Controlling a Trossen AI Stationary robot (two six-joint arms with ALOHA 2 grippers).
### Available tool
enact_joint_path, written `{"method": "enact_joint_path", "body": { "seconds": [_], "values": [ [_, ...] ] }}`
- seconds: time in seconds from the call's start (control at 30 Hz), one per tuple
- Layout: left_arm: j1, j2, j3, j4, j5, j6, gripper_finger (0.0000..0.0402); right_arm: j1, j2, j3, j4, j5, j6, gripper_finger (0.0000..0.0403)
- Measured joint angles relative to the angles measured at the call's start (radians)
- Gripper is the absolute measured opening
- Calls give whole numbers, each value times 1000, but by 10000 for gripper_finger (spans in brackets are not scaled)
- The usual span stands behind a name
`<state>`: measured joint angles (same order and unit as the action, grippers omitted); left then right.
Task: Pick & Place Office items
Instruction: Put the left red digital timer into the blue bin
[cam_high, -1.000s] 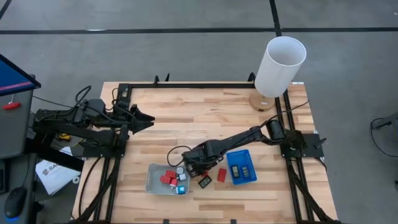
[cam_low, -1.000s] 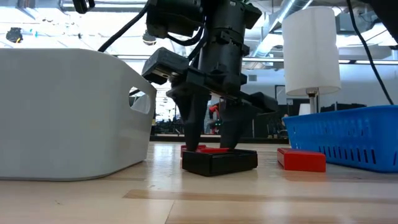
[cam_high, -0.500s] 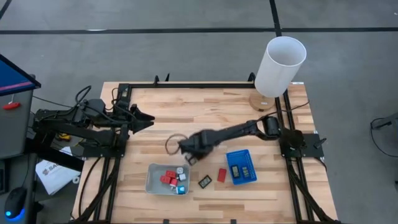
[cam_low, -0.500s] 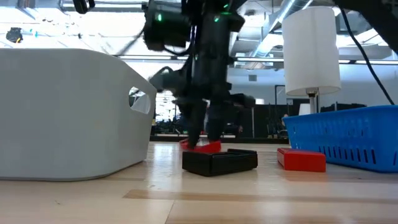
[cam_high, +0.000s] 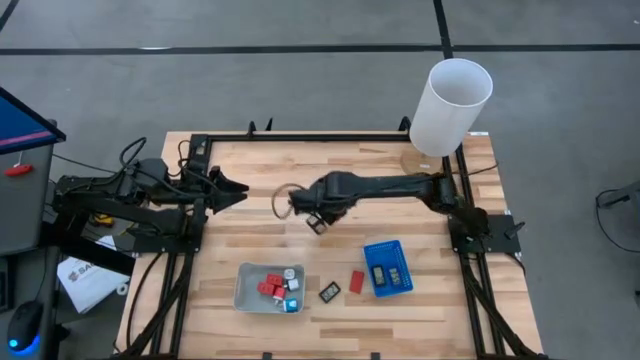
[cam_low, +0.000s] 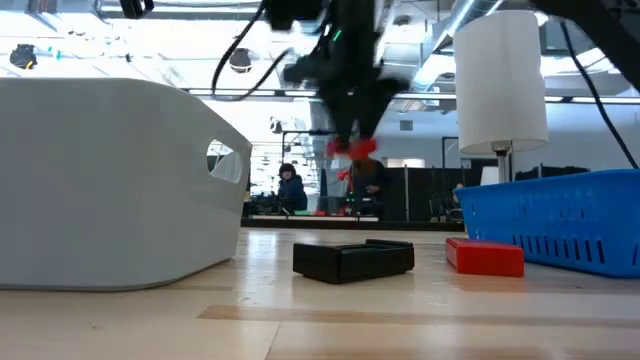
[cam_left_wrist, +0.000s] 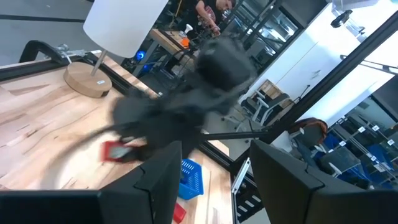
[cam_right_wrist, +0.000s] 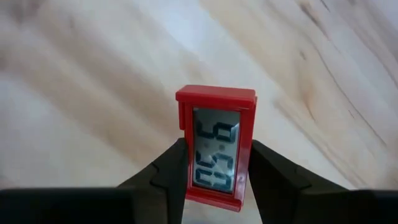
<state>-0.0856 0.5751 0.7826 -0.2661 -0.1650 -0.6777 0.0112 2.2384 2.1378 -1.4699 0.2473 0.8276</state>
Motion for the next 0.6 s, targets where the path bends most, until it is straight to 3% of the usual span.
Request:
{"method": "enact_joint_path", "body": {
  "seconds": [0.23,0.47,0.6],
  "values": [
    [0,0,0,9,0,23,186,145,-157,-137,-98,-9,131,138],
    [0,4,0,47,2,26,186,321,-353,-458,-91,-104,515,139],
    [0,11,0,68,4,26,186,404,-444,-640,26,-194,718,139]
  ]
}}
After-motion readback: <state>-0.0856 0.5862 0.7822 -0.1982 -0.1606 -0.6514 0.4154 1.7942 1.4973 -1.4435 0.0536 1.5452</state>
